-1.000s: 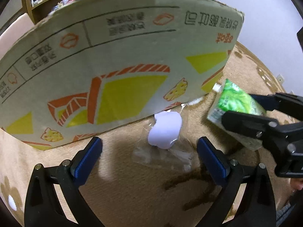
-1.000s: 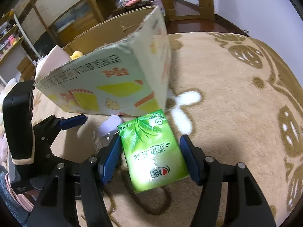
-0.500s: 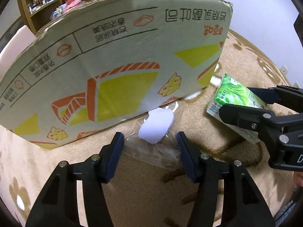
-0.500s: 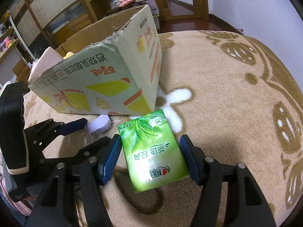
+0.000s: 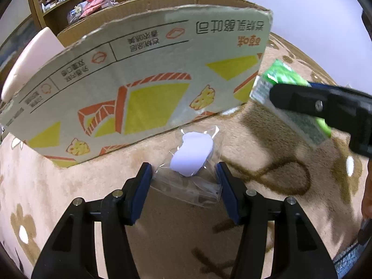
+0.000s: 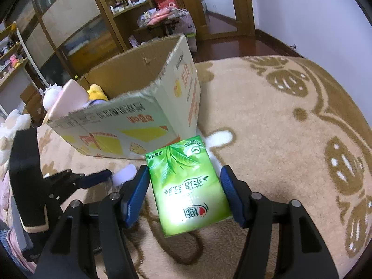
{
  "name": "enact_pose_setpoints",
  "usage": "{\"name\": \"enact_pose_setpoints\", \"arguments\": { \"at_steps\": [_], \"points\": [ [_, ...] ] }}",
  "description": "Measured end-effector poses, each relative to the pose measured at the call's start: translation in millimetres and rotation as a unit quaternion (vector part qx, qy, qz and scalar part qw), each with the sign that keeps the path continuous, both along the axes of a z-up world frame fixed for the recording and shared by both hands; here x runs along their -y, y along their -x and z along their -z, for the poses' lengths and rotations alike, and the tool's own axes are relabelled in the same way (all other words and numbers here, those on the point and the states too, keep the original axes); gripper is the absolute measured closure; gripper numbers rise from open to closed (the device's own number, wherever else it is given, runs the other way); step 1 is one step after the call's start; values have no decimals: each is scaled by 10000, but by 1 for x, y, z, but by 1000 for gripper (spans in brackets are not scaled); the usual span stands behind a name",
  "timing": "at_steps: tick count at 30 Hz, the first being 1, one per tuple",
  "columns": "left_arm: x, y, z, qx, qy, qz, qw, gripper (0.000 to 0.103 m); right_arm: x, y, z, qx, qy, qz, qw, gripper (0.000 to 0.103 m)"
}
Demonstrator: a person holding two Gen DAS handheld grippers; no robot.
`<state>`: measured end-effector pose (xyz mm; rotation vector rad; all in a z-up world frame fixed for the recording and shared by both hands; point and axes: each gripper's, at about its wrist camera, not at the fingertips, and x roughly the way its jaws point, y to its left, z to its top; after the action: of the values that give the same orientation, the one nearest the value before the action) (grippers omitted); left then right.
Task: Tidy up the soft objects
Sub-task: 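Carry the plastic bag over the box with the left tool and release it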
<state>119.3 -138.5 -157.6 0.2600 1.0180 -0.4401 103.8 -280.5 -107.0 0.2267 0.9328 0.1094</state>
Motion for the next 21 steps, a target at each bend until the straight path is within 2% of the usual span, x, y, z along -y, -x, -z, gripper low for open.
{"name": "enact_pose_setpoints", "arguments": {
  "at_steps": [5,14,17,21],
  "points": [
    [-3,12,-8,290,-73,-83,9995,47,-4,5,-14,196,13,-47,9998,37],
    [-26,46,-53,992,0,-488,9939,47,-11,20,-43,595,92,-130,9981,37],
    [-33,58,-78,1513,36,-729,9858,47,-13,27,-58,841,166,-156,9962,37],
    [-47,58,-106,1990,176,-998,9747,47,-14,34,-73,1140,140,-101,9933,37]
  ]
}}
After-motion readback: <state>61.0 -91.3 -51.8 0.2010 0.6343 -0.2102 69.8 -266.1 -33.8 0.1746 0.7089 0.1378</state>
